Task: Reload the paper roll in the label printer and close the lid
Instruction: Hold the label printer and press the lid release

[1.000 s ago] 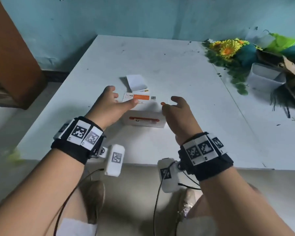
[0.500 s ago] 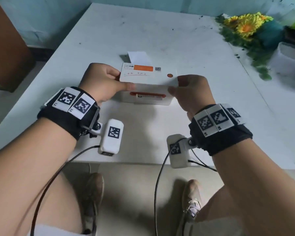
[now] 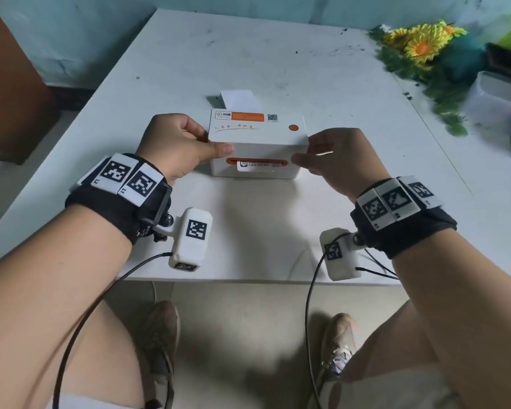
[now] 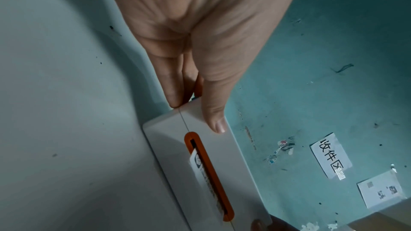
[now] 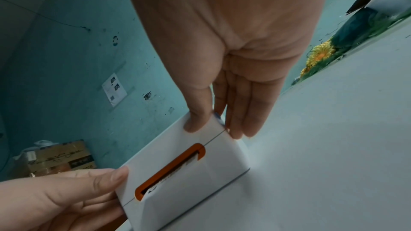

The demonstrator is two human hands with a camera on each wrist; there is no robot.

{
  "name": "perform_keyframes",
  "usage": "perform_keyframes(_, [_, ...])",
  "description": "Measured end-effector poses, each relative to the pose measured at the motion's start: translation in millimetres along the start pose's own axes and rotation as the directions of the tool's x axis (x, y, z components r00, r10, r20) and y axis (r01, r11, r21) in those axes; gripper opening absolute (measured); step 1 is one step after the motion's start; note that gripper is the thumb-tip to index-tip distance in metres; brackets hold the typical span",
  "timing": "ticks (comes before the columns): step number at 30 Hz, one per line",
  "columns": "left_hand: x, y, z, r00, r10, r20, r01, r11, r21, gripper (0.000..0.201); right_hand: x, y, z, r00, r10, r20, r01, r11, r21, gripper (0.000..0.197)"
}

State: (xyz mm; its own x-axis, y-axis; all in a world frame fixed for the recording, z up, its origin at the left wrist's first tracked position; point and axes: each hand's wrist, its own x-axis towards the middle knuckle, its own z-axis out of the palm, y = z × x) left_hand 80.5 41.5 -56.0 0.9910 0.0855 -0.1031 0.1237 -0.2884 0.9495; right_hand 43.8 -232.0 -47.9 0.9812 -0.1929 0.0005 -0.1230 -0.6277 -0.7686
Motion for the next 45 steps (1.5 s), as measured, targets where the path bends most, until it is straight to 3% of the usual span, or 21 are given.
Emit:
perform_keyframes(6, [-5,-1,5,0.999,-0.017,0.046,0.019,0.999,-0.033,0.045,-2,4,0,0.999,0.023,0.030,-0.022,0.999,-0.034,0.026])
perform_keyframes(11, [-2,-4,6,0.996,0.027,0.082,-0.033,0.997,0.065,0.029,-5,10,-3,1.000,0.025,0.012,-0.025,0.999,0.021,0.023])
perform_keyframes(17, [0,-2,12,0.994,0.070,0.089,-0.077,0.994,0.079,0.034,-4,11,-1,0.996,0.094,0.004,-0.093,0.983,0.158,0.016])
perform_keyframes(21, [2,-4,12,0.993,0.075,0.089,-0.079,0.996,0.046,0.040,-3,12,1,0.985,0.173,0.020,-0.171,0.938,0.303,0.028])
perform_keyframes(33, [5,-5,13,0.993,0.083,0.088,-0.089,0.993,0.072,0.040,-5,20,-1,0.991,0.120,-0.054,-0.105,0.969,0.224,0.034])
perform_keyframes(45, [3,-5,13,0.993,0.108,0.049,-0.112,0.988,0.106,0.033,-6,19,4,0.996,0.086,-0.036,-0.077,0.978,0.195,0.031])
